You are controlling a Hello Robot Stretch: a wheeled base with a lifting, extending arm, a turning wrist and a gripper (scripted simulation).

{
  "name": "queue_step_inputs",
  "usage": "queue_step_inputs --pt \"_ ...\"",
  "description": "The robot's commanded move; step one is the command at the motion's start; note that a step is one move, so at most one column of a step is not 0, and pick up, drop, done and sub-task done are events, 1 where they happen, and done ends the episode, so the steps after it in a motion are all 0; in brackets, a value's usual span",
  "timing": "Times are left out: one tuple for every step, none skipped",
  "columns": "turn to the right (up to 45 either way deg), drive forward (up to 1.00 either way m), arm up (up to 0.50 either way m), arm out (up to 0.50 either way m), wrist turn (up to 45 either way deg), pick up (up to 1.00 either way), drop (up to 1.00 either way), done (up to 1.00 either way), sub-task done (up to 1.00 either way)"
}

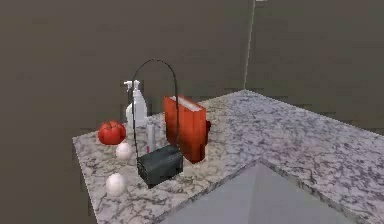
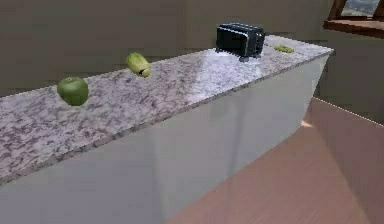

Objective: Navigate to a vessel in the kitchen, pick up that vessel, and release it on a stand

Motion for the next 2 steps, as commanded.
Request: queue_step_inputs --pt "21.0 0.00 0.00 0.00 0.0 0.00 0.00 0.00 0.00" --pt "0.0 0.25 0.00 0.00 0.0 0.00 0.00 0.00 0.00"
